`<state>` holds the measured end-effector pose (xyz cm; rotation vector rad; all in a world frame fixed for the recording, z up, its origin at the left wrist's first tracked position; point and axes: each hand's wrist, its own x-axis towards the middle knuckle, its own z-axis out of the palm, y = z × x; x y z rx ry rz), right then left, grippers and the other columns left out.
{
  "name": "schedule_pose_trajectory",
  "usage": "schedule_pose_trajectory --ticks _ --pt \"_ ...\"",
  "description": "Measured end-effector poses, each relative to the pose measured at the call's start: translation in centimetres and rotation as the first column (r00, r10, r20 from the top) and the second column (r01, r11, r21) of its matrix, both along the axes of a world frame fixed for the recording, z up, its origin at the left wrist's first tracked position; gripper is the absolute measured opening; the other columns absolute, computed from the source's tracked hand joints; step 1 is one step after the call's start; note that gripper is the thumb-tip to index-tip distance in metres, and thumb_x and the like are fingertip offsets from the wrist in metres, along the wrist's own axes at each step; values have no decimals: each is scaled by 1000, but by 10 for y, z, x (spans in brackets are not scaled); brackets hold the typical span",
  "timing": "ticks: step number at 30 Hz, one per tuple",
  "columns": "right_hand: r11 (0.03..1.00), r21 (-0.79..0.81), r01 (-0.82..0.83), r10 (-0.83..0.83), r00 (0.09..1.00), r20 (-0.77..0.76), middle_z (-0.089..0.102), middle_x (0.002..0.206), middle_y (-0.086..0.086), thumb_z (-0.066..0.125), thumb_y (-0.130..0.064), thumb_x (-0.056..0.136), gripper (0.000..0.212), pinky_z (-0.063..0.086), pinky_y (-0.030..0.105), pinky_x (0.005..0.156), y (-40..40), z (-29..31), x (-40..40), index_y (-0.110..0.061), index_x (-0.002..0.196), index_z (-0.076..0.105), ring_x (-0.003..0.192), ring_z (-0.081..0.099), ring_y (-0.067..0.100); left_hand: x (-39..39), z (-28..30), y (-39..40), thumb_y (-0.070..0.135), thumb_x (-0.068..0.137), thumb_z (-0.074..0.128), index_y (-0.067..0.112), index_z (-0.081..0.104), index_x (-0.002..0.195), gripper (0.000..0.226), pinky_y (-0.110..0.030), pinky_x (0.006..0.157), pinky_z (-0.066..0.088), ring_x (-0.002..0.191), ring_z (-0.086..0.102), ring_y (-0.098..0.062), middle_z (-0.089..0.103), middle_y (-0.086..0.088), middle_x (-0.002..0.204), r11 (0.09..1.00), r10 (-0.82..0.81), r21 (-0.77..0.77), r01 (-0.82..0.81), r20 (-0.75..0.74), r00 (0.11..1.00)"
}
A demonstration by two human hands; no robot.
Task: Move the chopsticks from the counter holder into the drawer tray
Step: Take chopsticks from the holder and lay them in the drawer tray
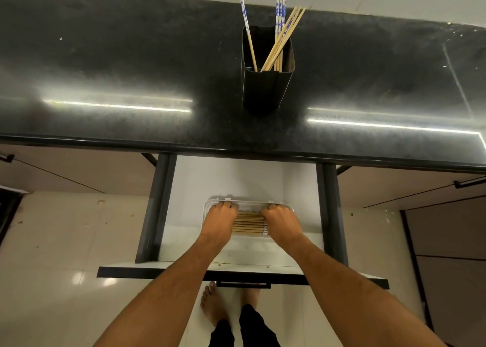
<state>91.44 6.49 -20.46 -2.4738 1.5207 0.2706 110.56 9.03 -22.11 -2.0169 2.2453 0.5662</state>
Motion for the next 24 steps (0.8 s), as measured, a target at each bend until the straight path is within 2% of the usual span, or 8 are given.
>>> schedule_pose_trajectory --ticks 8,16,21,24 --pt "1000 13 6 -6 998 -56 72 116 9 78 -28 87 33 60 37 89 4 -2 1 -14 118 74 95 71 25 -2 -3 5 -1 87 67 16 63 130 46 -35 103 50 124 58 -24 62 -8 136 999 36 -13 -36 10 999" --pt "998 33 -61 64 991 -114 69 117 11 73 -24 91 27 58 41 90 2 -6 0 -13 116 74 100 68 26 -3 -5 8 4 90 66 16 63 130 43 -35 105 49 126 57 -24 62 -8 137 997 69 -32 -69 1 998" --pt "996 61 -59 63 996 -67 66 126 13 71 -26 93 37 53 41 101 4 -15 -6 -9 126 69 111 66 26 -1 -9 8 5 92 65 15 62 132 42 -33 106 49 125 58 -22 63 -6 135 994 97 -42 -99 -45 994" --pt "995 61 -80 84 994 -70 66 124 13 71 -24 94 36 55 42 98 3 -15 -5 -8 126 69 108 67 27 0 -10 7 6 92 67 15 63 130 39 -32 104 50 122 60 -21 65 -6 132 993 113 -33 -115 -58 992"
